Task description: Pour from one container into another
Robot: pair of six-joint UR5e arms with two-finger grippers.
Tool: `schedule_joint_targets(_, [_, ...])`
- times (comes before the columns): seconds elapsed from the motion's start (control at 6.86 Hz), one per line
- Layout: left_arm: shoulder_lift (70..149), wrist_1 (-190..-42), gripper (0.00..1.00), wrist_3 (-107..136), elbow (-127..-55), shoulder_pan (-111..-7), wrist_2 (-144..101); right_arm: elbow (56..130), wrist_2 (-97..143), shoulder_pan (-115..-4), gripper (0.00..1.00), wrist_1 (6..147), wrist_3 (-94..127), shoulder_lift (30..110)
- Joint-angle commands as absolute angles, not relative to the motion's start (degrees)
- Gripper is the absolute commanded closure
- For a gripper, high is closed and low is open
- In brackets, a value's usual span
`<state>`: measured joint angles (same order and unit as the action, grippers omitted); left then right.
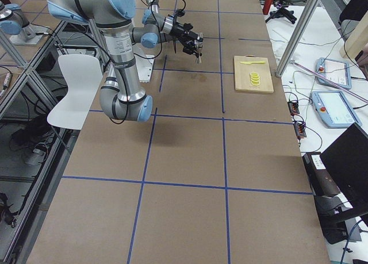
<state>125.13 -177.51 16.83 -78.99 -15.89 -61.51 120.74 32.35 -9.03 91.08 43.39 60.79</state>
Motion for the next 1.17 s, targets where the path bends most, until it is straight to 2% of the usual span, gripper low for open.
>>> schedule_joint_targets(0.0, [123.1,-177.6,1.00,17.2,-82.0,-17.2,-60.6,121.3,35.0,-10.6,1.00,85.6,48.4,64.7])
schedule_joint_targets(0.29, [117.6,-177.8,1.00,18.2,-87.3,-18.5,-60.1,123.6,39.5,-13.1,1.00,81.9,53.9,70.5])
schedule_joint_targets(0.58, [111.0,-178.2,1.00,21.3,-88.9,-19.9,-57.6,125.5,45.1,-17.1,1.00,75.5,54.1,80.0])
schedule_joint_targets(0.73, [102.6,-180.9,1.00,22.1,-92.8,-20.0,-55.3,125.2,46.4,-18.2,1.00,68.4,54.1,84.2])
schedule_joint_targets(0.87, [94.0,-187.3,1.00,22.1,-93.9,-20.0,-53.3,124.3,47.4,-18.9,1.00,67.7,54.1,84.7])
schedule_joint_targets(1.02, [88.7,-190.2,1.00,22.2,-93.7,-20.0,-51.3,123.1,47.4,-19.6,1.00,67.6,54.1,84.8])
